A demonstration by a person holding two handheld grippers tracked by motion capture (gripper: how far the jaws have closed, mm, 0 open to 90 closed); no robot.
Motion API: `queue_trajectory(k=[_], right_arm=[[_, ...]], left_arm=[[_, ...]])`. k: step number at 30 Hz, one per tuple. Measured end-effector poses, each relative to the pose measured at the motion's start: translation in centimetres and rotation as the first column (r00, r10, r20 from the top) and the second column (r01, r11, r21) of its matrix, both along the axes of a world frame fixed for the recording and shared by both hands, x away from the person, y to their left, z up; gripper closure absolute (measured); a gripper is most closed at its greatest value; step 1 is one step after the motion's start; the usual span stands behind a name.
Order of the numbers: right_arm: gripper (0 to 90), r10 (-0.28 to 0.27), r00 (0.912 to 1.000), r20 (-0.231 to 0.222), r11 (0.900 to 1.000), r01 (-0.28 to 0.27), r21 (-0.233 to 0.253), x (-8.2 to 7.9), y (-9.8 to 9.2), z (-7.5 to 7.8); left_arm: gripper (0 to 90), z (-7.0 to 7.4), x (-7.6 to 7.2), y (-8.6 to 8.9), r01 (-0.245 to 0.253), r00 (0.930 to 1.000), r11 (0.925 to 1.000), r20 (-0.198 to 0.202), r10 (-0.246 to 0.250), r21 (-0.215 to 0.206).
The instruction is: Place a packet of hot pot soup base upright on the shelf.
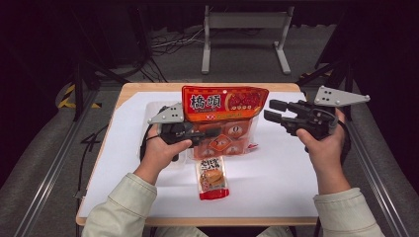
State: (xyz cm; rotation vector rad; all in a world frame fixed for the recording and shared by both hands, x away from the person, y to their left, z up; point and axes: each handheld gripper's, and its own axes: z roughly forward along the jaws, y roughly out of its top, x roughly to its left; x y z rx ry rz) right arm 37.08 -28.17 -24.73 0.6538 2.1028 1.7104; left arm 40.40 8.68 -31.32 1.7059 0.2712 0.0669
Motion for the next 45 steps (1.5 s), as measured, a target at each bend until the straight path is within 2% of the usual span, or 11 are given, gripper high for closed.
queue_trajectory(k=[7, 11, 17, 25, 28, 30, 36, 39, 45], right_arm=[[57.0, -0.061, 0.9970, -0.048, 0.998, 0.062, 0.020, -0.5, -2.7, -2.5], [57.0, -0.106, 0.9923, -0.063, 0.994, 0.106, -0.004, -0.6, -3.6, -4.0], [57.0, -0.147, 0.9856, -0.083, 0.989, 0.147, -0.011, -0.8, -4.3, -6.2], [57.5, -0.167, 0.9766, -0.136, 0.986, 0.169, -0.001, -0.5, -4.4, -9.3], [57.5, -0.175, 0.9743, -0.142, 0.985, 0.171, -0.037, -0.3, -4.2, -9.8], [57.5, -0.171, 0.9736, -0.151, 0.985, 0.169, -0.030, -0.2, -4.2, -10.1], [56.9, -0.189, 0.9683, -0.164, 0.982, 0.182, -0.055, -0.1, -4.4, -10.9], [56.8, -0.189, 0.9675, -0.168, 0.982, 0.183, -0.049, 0.0, -4.5, -11.0], [56.8, -0.189, 0.9669, -0.172, 0.982, 0.182, -0.054, -0.1, -4.4, -11.2]], left_arm=[[71.6, 0.8, 0.6, 0.7, -0.029, 0.9996, 0.9996, 0.006, 0.029, -0.003], [71.6, 1.2, 1.1, 0.7, -0.034, 0.9994, 0.9994, 0.004, 0.034, 0.008], [71.6, 1.9, 1.7, 0.9, -0.056, 0.9984, 0.9984, 0.011, 0.056, 0.009], [71.6, 2.7, 3.0, 1.2, -0.093, 0.9955, 0.9955, 0.015, 0.093, 0.015], [71.6, 2.9, 3.4, 1.4, -0.104, 0.9944, 0.9945, 0.018, 0.104, 0.010], [71.6, 3.0, 3.7, 1.5, -0.110, 0.9938, 0.9939, 0.019, 0.110, 0.006], [71.6, 3.1, 4.4, 1.8, -0.134, 0.9907, 0.9909, 0.024, 0.134, 0.010], [71.6, 3.1, 4.7, 2.0, -0.148, 0.9888, 0.9890, 0.024, 0.147, 0.011], [71.6, 3.2, 5.9, 2.9, -0.186, 0.9821, 0.9825, 0.029, 0.186, 0.007]])
